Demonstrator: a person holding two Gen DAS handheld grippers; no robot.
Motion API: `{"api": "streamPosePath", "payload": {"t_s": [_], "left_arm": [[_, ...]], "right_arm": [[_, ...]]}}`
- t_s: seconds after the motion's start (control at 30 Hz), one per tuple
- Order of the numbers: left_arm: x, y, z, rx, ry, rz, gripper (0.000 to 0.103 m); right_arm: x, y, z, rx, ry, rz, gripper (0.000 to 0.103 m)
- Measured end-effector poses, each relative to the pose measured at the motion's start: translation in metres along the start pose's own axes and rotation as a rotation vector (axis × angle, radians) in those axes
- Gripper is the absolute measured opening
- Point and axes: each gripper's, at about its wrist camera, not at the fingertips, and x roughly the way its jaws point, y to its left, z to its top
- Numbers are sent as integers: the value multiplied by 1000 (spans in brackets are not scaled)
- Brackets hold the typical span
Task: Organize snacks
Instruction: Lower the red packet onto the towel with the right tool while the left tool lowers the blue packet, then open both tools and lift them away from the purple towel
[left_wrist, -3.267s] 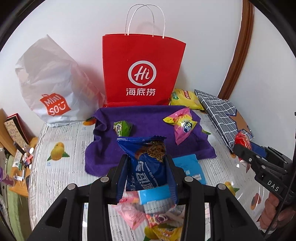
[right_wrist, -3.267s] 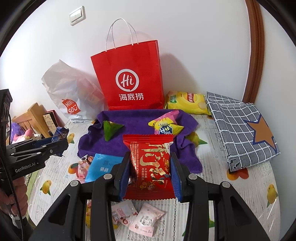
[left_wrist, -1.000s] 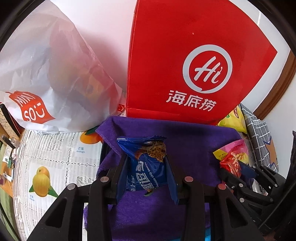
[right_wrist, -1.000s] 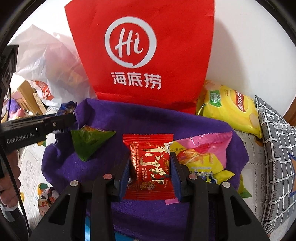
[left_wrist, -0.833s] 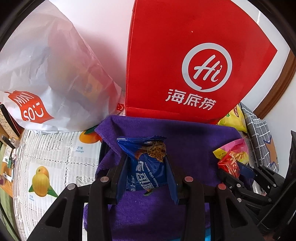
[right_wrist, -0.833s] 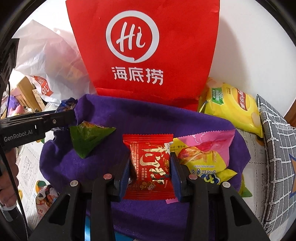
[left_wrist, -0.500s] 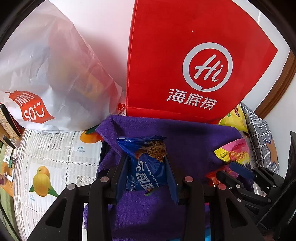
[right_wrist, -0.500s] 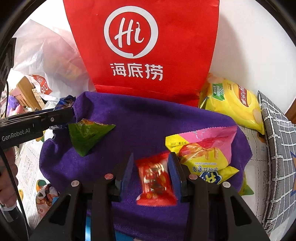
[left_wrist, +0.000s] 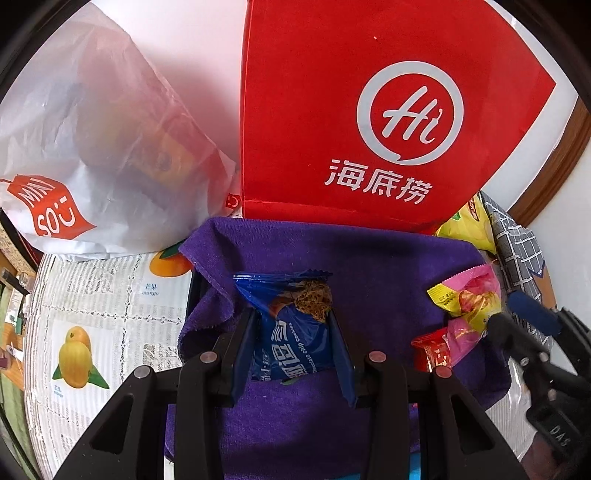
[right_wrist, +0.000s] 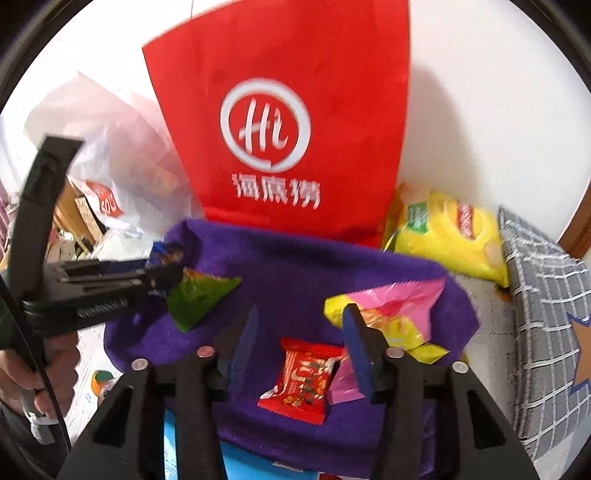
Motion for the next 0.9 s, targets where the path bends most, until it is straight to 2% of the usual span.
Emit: {"api": "streamPosePath", "payload": {"t_s": [0.27,0.9], "left_arm": [[2,-4,-2,12,12,-36,38],[9,-26,-8,75,46,-61,39]], "right_arm": [[-3,-15,3,37,-6,-63,50],[-5,-21,0,60,-17,-76,54]]}}
